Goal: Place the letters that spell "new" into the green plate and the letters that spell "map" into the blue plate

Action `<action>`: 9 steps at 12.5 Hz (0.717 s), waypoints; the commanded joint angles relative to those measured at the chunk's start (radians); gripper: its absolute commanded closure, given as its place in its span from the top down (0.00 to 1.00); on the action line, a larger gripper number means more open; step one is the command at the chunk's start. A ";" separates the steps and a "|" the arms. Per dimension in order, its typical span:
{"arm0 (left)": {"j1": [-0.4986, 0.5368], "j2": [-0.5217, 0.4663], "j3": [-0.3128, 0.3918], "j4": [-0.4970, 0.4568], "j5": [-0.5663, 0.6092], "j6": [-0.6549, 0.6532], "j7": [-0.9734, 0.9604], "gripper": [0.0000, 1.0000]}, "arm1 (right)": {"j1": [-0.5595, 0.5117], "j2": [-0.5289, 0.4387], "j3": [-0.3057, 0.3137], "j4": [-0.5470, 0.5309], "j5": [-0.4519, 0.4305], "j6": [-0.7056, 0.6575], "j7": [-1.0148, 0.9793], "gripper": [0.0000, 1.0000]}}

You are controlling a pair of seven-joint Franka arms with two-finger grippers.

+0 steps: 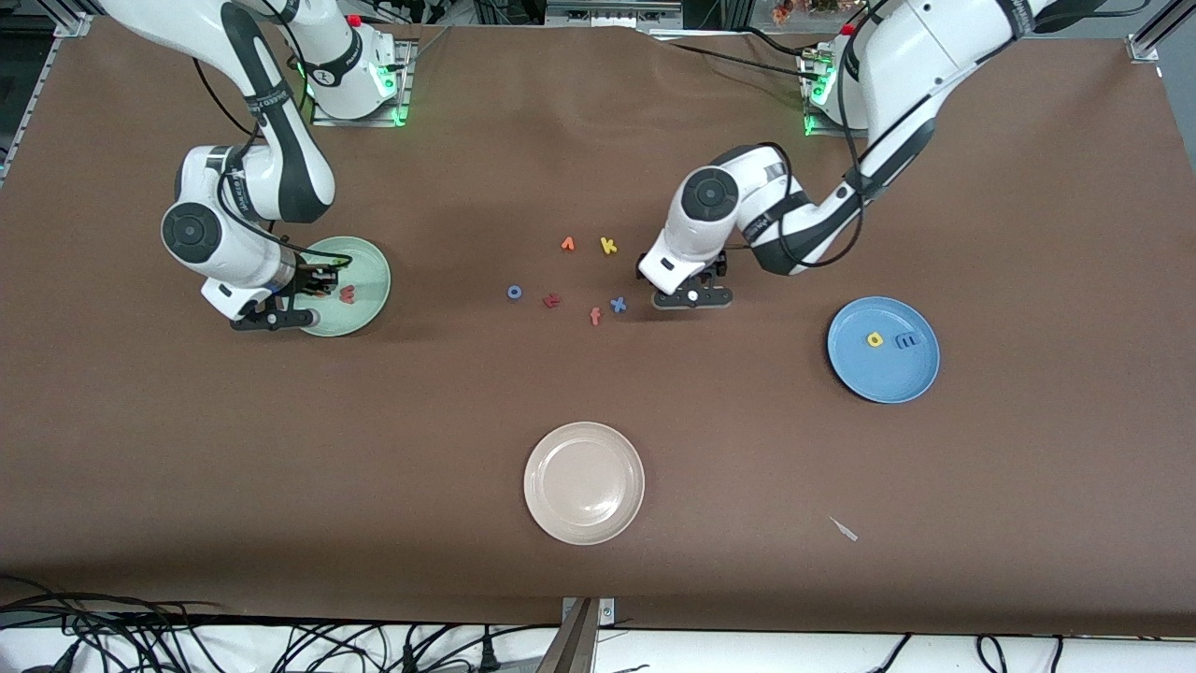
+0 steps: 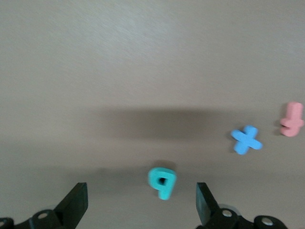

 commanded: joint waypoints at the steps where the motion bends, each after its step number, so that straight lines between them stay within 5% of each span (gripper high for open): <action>1: -0.043 0.041 0.015 0.005 0.113 0.045 -0.139 0.97 | 0.006 -0.020 -0.014 -0.119 0.007 0.156 -0.056 0.21; 2: -0.046 0.049 0.015 0.001 0.140 0.045 -0.155 0.94 | 0.006 -0.017 -0.028 -0.136 0.007 0.191 -0.083 0.31; 3: -0.053 0.055 0.015 0.001 0.148 0.045 -0.157 0.91 | 0.006 -0.020 -0.028 -0.129 0.007 0.184 -0.076 0.90; 4: -0.064 0.058 0.015 0.001 0.150 0.046 -0.152 0.89 | 0.006 -0.031 -0.028 -0.121 0.007 0.167 -0.076 1.00; 9: -0.055 0.087 0.017 -0.001 0.214 0.055 -0.141 0.75 | 0.019 -0.055 -0.005 0.067 0.014 -0.105 -0.055 1.00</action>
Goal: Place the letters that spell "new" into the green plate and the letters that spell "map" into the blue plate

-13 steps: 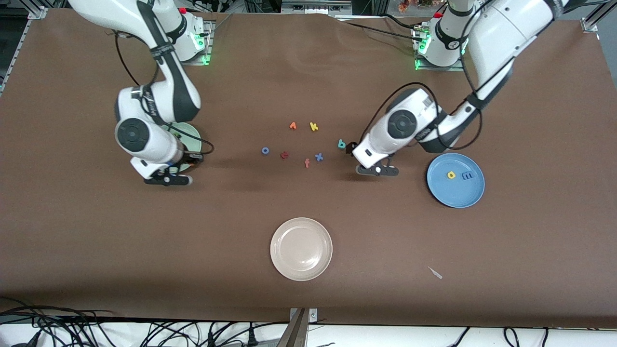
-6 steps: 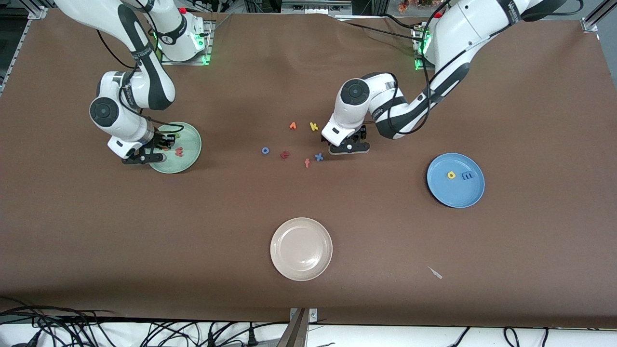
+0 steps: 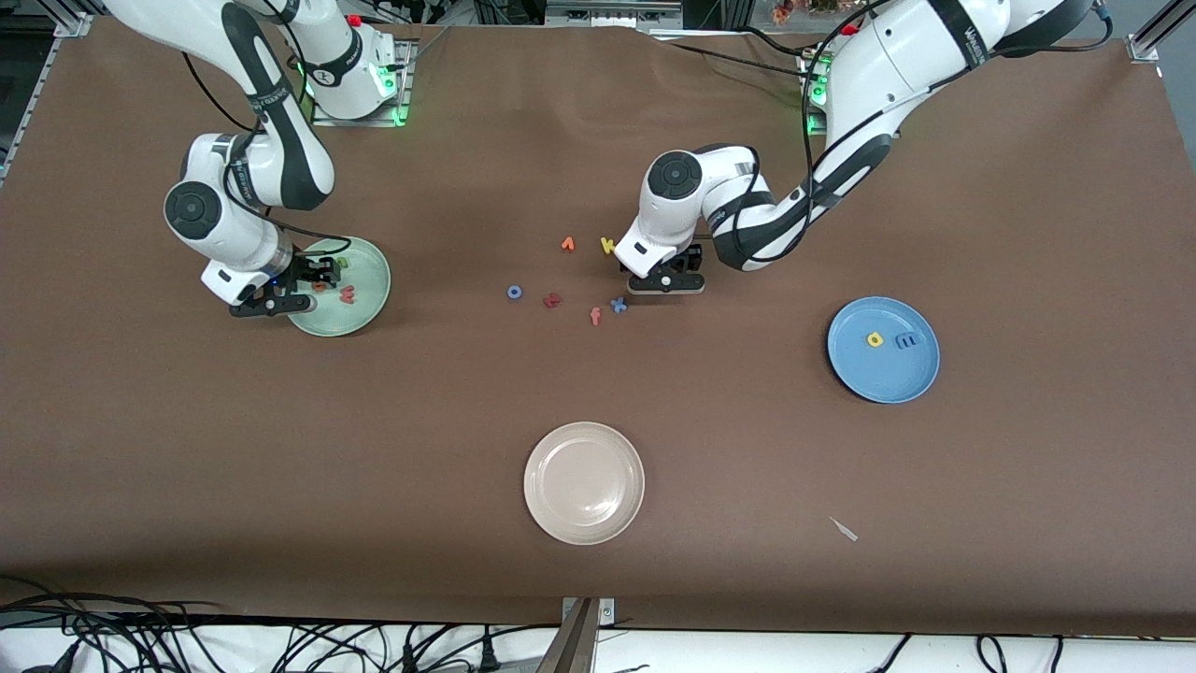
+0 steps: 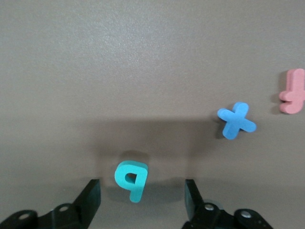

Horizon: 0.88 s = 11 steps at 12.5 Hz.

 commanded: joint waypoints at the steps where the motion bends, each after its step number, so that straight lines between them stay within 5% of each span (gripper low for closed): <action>1: 0.002 0.006 0.000 -0.002 0.038 0.011 -0.013 0.68 | 0.010 -0.013 0.029 0.193 0.014 -0.256 0.027 1.00; 5: 0.004 0.005 0.002 -0.008 0.038 0.008 -0.011 0.28 | 0.010 0.047 0.035 0.576 0.008 -0.628 0.033 1.00; 9: 0.011 0.002 0.002 -0.012 0.038 -0.004 -0.005 0.08 | -0.067 0.012 0.041 0.760 -0.002 -0.758 0.019 1.00; 11: 0.065 -0.013 -0.018 0.020 0.007 -0.135 0.111 0.04 | -0.213 -0.054 0.177 0.794 -0.045 -0.797 0.021 1.00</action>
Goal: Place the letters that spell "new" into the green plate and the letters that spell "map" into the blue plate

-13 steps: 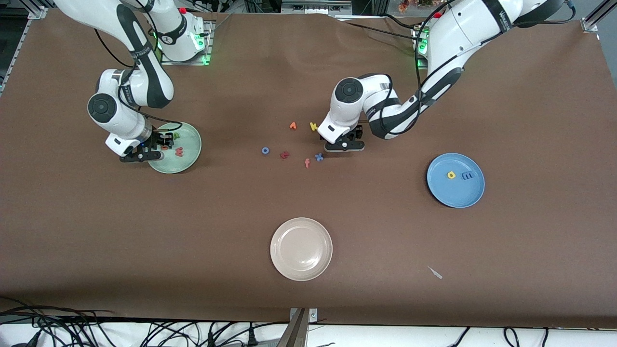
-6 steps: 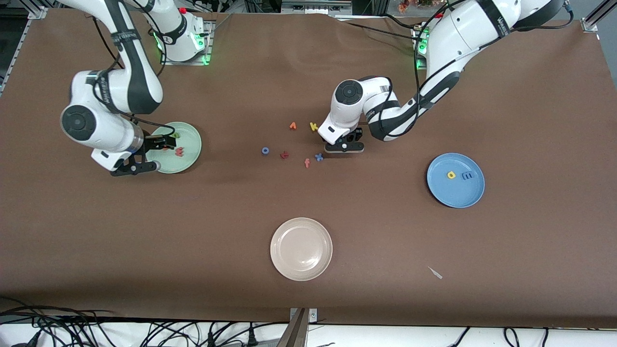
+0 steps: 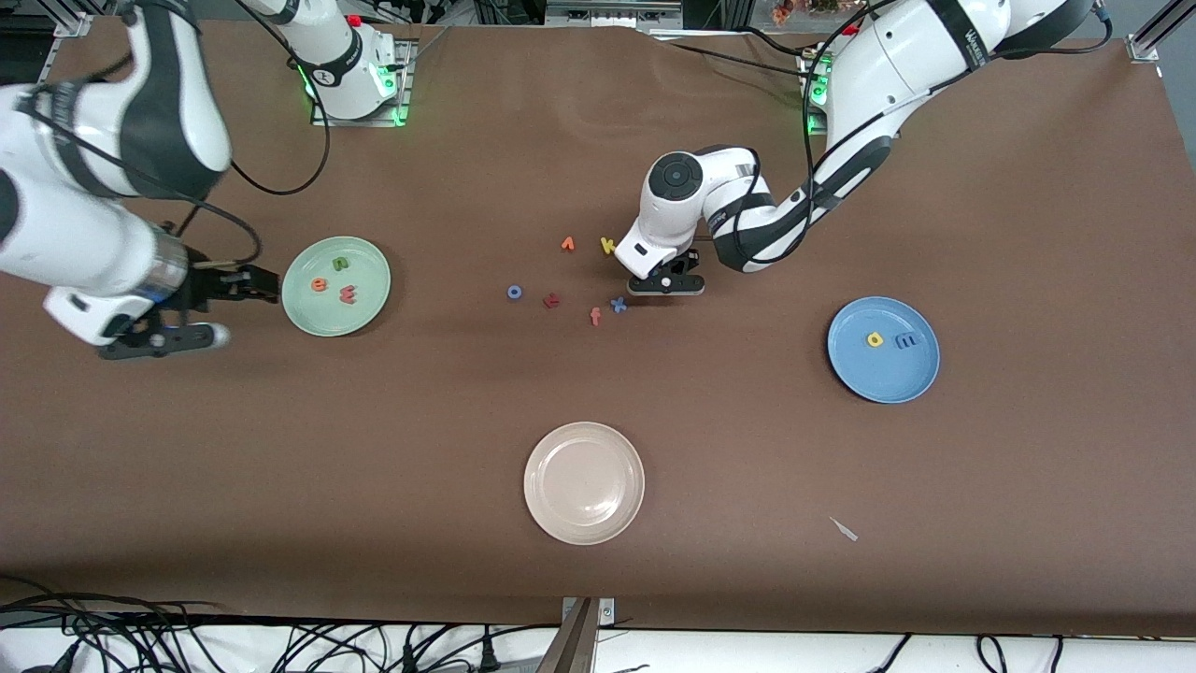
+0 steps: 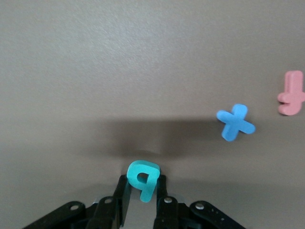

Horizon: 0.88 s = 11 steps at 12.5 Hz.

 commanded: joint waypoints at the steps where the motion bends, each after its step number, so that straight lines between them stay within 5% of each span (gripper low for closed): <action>1: 0.094 -0.014 -0.047 0.035 -0.037 -0.178 0.164 0.04 | -0.249 -0.099 0.247 0.035 -0.104 -0.050 -0.009 1.00; 2: 0.149 -0.019 -0.072 0.055 -0.077 -0.234 0.267 0.04 | -0.333 -0.122 0.346 0.035 -0.168 -0.050 -0.012 1.00; 3: 0.209 -0.027 -0.101 0.075 -0.114 -0.309 0.379 0.04 | -0.346 -0.167 0.357 0.035 -0.199 -0.050 -0.010 1.00; 4: 0.266 -0.027 -0.127 0.108 -0.134 -0.396 0.491 0.04 | -0.352 -0.217 0.351 0.017 -0.187 -0.066 -0.013 1.00; 7: 0.381 -0.025 -0.130 0.209 -0.137 -0.602 0.845 0.04 | -0.340 -0.248 0.203 -0.008 0.007 -0.120 -0.013 1.00; 11: 0.531 -0.019 -0.081 0.228 -0.117 -0.627 1.203 0.04 | -0.321 -0.210 0.202 0.015 -0.012 -0.119 -0.004 1.00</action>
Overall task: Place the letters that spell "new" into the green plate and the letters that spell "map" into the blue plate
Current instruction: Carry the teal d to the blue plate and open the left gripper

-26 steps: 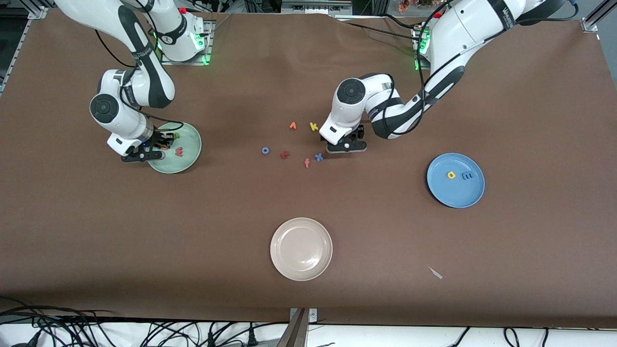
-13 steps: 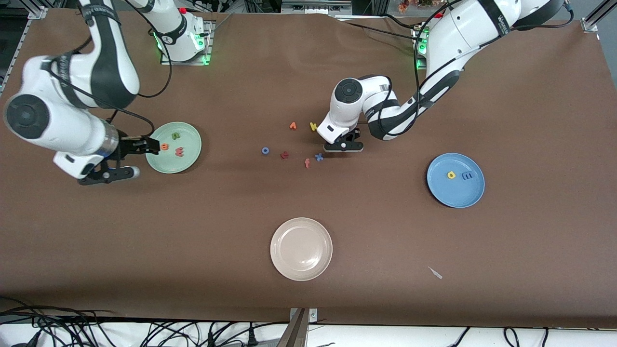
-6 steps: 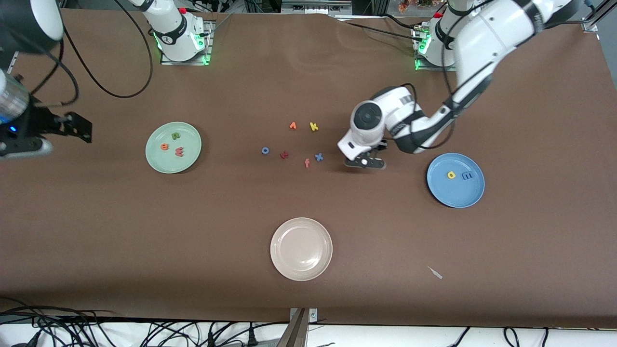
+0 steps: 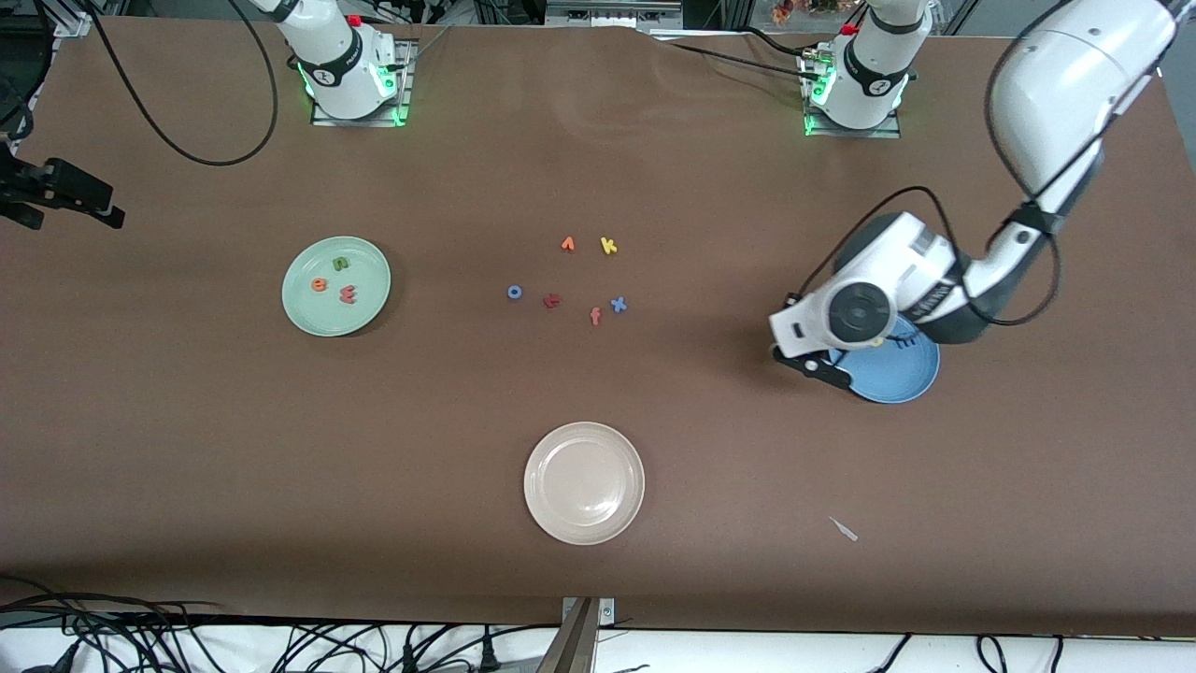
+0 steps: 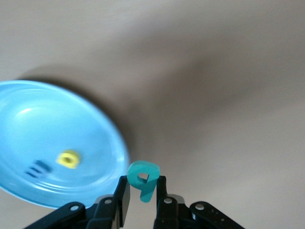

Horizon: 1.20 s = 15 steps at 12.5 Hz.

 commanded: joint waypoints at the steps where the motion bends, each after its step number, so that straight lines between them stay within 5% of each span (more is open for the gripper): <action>1: 0.034 -0.003 0.072 0.010 -0.010 -0.013 0.207 0.04 | 0.007 0.017 0.005 0.011 0.000 0.000 0.010 1.00; 3: 0.025 0.008 0.144 0.028 0.010 -0.008 0.310 0.12 | 0.010 0.017 0.011 0.011 -0.005 -0.003 0.005 1.00; 4: 0.024 0.014 0.154 0.030 0.010 -0.008 0.321 0.39 | 0.019 0.012 0.017 0.008 -0.014 -0.008 0.007 1.00; 5: 0.022 0.017 0.154 0.040 0.010 -0.008 0.320 0.99 | 0.028 0.012 0.028 0.004 -0.034 -0.012 0.002 1.00; 15: 0.038 -0.017 0.154 0.313 -0.021 -0.295 0.228 1.00 | 0.047 0.004 0.085 -0.043 -0.071 -0.030 0.012 1.00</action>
